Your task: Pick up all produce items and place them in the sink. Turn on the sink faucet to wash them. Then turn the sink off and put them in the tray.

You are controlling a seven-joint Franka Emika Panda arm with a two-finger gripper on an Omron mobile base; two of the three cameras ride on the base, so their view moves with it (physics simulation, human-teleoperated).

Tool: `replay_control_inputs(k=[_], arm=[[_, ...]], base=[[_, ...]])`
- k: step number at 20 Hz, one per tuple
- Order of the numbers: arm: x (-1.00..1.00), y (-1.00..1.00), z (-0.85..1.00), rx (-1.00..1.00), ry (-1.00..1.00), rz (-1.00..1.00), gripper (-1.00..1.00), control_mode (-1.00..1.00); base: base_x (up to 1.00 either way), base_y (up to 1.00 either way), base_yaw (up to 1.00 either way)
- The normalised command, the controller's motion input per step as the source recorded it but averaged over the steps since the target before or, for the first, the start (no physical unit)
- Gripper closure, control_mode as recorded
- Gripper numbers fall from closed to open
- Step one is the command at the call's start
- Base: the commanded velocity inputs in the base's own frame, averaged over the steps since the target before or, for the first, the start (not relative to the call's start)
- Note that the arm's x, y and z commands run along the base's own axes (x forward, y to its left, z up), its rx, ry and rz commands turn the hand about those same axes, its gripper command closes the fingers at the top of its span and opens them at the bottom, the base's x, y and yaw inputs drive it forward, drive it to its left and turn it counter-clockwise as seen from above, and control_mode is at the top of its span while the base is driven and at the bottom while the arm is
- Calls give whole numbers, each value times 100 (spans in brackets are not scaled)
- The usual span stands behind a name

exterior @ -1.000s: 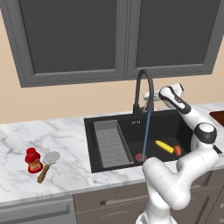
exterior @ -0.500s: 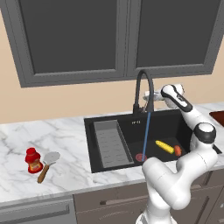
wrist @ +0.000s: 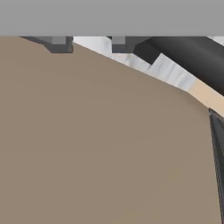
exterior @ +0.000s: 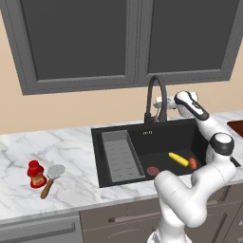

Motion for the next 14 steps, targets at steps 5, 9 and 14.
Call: replay_control_inputs(k=[5, 9, 14], arm=[[24, 59, -19, 0, 2, 18, 100, -100], [2, 1, -3, 0, 0, 1, 100, -100], [0, 1, -1, 0, 0, 0, 100, -100]], base=[[0, 0, 0], [0, 0, 0], [0, 0, 0]])
